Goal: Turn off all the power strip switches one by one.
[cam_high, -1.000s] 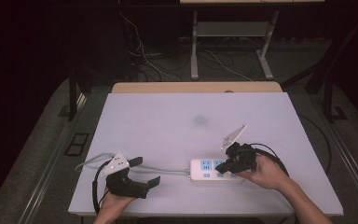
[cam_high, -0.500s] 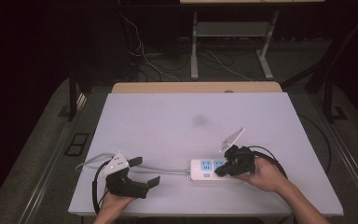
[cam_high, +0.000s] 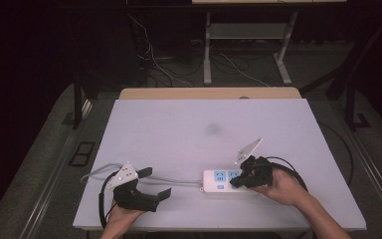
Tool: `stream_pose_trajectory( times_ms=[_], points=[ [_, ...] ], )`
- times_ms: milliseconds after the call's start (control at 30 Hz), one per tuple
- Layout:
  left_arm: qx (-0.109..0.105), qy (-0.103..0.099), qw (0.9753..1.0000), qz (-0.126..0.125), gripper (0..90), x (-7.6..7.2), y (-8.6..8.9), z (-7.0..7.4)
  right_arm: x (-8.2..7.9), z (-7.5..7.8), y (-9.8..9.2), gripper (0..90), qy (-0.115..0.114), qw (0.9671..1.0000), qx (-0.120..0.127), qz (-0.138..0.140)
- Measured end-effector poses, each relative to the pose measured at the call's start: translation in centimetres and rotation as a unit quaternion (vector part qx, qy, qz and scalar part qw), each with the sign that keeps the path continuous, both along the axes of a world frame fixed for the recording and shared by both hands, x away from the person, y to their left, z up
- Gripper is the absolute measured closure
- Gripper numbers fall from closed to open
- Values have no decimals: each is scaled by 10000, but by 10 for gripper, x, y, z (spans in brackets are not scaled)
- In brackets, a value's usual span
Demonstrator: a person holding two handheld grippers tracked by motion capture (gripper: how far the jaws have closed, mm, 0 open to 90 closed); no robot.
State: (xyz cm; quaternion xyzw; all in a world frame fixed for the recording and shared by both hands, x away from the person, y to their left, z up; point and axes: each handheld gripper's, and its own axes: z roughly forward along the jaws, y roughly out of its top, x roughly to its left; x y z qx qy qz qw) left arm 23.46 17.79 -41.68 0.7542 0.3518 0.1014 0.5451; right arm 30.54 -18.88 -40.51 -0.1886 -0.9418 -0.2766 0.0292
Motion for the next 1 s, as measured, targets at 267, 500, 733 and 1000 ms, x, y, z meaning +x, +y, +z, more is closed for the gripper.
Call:
stream_pose_trajectory(
  times_ms=[267, 500, 733, 1000],
  points=[
    [-8, 1, 10000, 6, 0, 0, 0, 0, 0, -3, -4, 900, 11, 9998, 181, -60],
    [-14, 2, 10000, 9, 0, 0, 0, 0, -2, -4, -6, 900, -34, 9996, 244, -113],
    [-13, 11, 10000, 8, 0, 0, 0, 0, -5, -6, -7, 900, -65, 9994, 289, -165],
    [-2, 14, 10000, 6, 0, 0, -1, -1, -5, -6, -7, 900, -108, 9993, 313, -144]
  ],
)
